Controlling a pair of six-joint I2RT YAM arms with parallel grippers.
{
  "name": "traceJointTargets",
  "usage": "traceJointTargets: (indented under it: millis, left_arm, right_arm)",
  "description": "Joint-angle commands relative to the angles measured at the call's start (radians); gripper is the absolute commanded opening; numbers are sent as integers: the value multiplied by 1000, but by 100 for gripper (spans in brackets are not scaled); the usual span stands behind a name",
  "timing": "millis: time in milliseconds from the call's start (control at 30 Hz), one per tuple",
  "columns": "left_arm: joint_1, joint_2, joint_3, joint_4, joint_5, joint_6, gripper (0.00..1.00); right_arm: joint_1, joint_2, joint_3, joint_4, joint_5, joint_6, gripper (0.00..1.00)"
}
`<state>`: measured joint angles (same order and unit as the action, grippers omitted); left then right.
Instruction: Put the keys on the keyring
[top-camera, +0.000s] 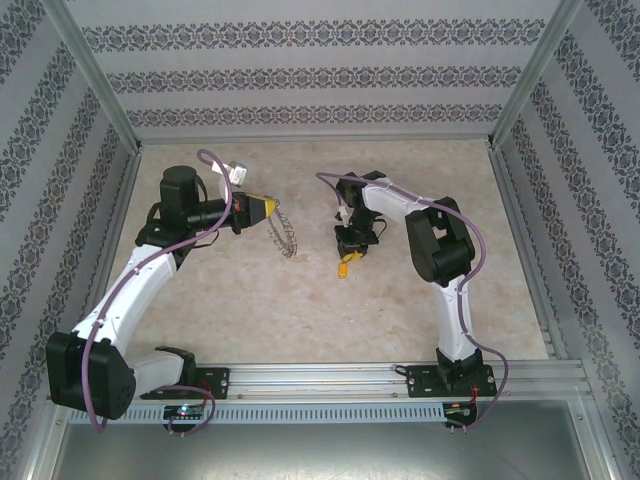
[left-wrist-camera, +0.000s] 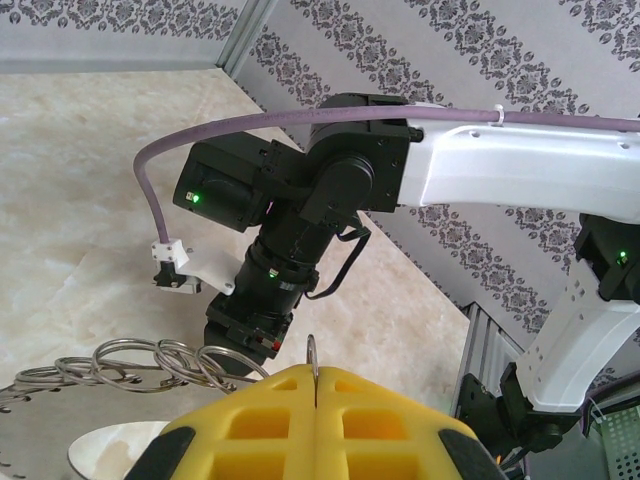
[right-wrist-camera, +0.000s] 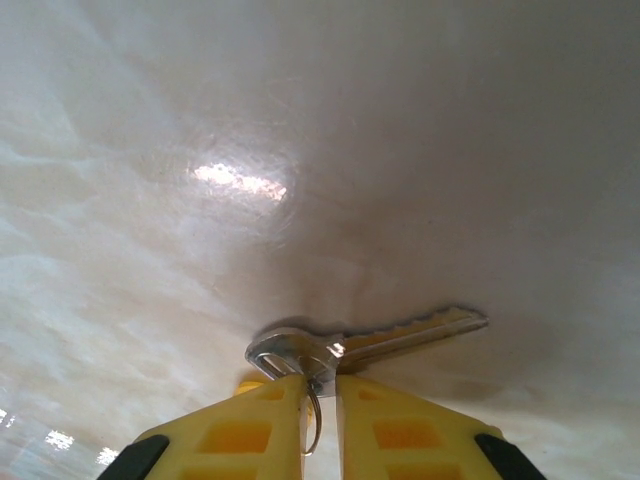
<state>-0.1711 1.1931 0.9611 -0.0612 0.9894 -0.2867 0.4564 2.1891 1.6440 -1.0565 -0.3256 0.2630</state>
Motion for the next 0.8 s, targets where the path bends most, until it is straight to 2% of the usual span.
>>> traceJointTargets:
  millis: [0,333,767]
  left_arm:
    - [-13,-36,-2,18,7,29,0]
    - [-12,-43,-4,16,9,28,0]
    - [-12,-55,-9,7,15,32,0]
  right_arm:
    - [13,1,-21,3,-21,18,17]
    - [11,-32,-52,17,-36,31,23]
    - [13,-61,-78,45,-78,70,24]
